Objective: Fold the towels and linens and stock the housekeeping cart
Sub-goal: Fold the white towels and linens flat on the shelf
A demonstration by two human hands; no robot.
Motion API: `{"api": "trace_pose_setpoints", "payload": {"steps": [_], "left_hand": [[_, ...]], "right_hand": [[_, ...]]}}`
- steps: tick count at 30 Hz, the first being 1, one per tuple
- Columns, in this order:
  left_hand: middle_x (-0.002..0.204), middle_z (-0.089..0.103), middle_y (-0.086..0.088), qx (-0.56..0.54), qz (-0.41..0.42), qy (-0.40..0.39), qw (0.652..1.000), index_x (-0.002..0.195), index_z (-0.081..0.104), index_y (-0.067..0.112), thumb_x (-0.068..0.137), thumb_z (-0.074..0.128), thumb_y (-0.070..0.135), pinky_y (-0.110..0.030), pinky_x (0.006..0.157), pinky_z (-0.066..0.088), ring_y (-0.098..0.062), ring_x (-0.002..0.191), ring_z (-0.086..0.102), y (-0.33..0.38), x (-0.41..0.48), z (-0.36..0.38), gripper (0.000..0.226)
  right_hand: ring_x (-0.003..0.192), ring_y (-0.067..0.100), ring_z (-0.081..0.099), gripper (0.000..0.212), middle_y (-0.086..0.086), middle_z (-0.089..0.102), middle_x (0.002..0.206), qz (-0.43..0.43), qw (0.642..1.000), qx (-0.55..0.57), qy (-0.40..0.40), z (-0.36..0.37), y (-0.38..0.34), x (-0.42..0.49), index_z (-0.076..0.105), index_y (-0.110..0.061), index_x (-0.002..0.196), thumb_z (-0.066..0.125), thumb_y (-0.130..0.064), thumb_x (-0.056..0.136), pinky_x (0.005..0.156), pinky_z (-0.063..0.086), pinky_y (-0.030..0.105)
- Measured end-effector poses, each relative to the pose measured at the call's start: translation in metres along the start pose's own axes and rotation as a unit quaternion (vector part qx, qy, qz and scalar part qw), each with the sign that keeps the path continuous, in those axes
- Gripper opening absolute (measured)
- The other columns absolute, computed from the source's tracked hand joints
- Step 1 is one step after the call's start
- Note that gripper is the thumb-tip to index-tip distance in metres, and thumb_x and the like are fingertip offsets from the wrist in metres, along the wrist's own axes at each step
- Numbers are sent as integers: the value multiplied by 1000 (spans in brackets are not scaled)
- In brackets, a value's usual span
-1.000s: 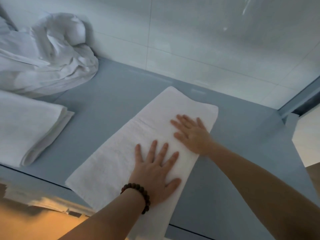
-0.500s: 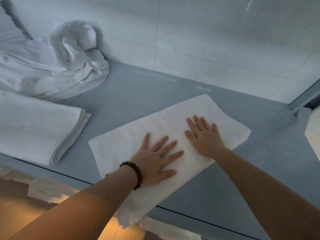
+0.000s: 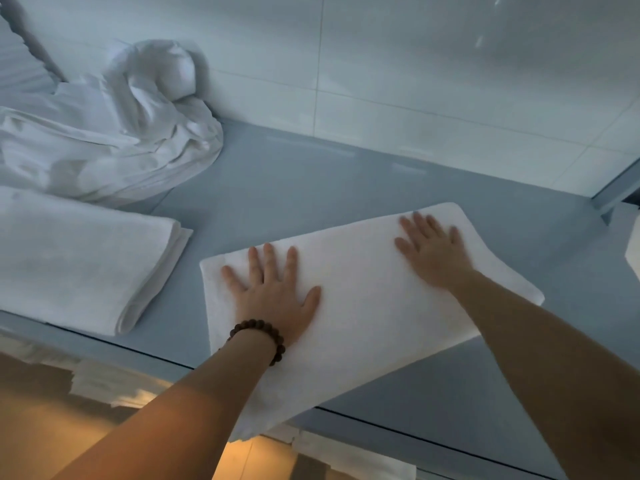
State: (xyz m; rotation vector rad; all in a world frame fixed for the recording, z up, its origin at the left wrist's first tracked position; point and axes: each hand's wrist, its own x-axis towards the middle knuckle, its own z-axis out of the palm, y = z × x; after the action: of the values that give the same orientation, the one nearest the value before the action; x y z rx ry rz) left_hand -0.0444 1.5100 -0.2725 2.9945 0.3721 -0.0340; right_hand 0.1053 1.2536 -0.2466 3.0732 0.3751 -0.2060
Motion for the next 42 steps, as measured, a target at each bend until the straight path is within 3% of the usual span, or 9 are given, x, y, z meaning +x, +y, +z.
{"api": "trace_pose_setpoints", "payload": {"steps": [3,8,10,16,18,23,30,34,42], "left_hand": [[162,-6,-9,0,1,-1,1000,151,-9,30,76,-4,72,-71,107,-6,-33,147,-12,1,0,1,86],[161,-8,-9,4,1,-5,1000,152,-9,29,75,-5,73,-70,106,-8,-33,146,-13,-1,2,3,88],[162,-8,-9,4,4,-1,1000,152,-9,30,75,-5,74,-70,106,-8,-33,146,-12,-3,3,4,88],[161,-4,-10,22,9,-2,1000,152,-6,28,77,-7,73,-71,106,-5,-35,147,-8,-2,2,3,88],[161,-4,-11,22,13,-4,1000,152,-6,27,77,-7,73,-72,106,-4,-35,147,-8,-1,2,2,88],[161,-6,-12,16,16,-7,1000,152,-8,27,77,-6,74,-71,107,-5,-35,147,-10,-1,2,2,88],[161,-8,-11,5,3,-14,1000,152,-9,30,79,-5,71,-72,106,-7,-36,146,-12,6,-9,1,83],[161,-14,-9,-3,9,-13,1000,152,-12,29,86,-2,65,-72,104,-13,-35,145,-18,19,-27,2,76],[162,-12,-2,46,103,-24,993,153,-5,26,87,-2,63,-66,106,-20,-30,146,-17,12,-38,-9,76]], "right_hand": [[148,20,-2,60,-3,-4,162,128,992,-6,-9,-13,37,4,4,-29,154,13,-53,99,115,1,59],[148,13,-4,63,-8,-3,161,-187,982,29,12,11,-84,-55,6,-38,151,10,-62,93,116,-4,53],[147,9,-5,66,-11,-4,160,-224,975,6,6,18,-87,-79,4,-42,150,6,-66,89,117,-5,49],[148,14,-2,62,-5,-3,162,85,996,3,-39,3,53,-86,2,-33,152,15,-57,97,119,3,48],[148,16,-2,63,-3,-2,162,66,998,-1,-22,2,28,-92,6,-30,153,17,-56,97,118,0,52],[148,13,-4,66,-8,-3,161,-206,978,-1,-14,20,-88,-128,6,-40,151,7,-66,90,116,-4,53],[148,13,-5,59,-9,-7,161,51,998,8,-25,23,63,-104,-4,-44,149,5,-60,93,118,0,48],[148,18,-5,56,-3,-8,161,129,990,3,-64,6,51,-88,-3,-38,151,10,-54,99,117,-1,55],[147,19,-10,58,-3,-7,161,1,997,74,-13,23,-114,-177,2,-38,151,14,-56,98,112,-7,63]]}}
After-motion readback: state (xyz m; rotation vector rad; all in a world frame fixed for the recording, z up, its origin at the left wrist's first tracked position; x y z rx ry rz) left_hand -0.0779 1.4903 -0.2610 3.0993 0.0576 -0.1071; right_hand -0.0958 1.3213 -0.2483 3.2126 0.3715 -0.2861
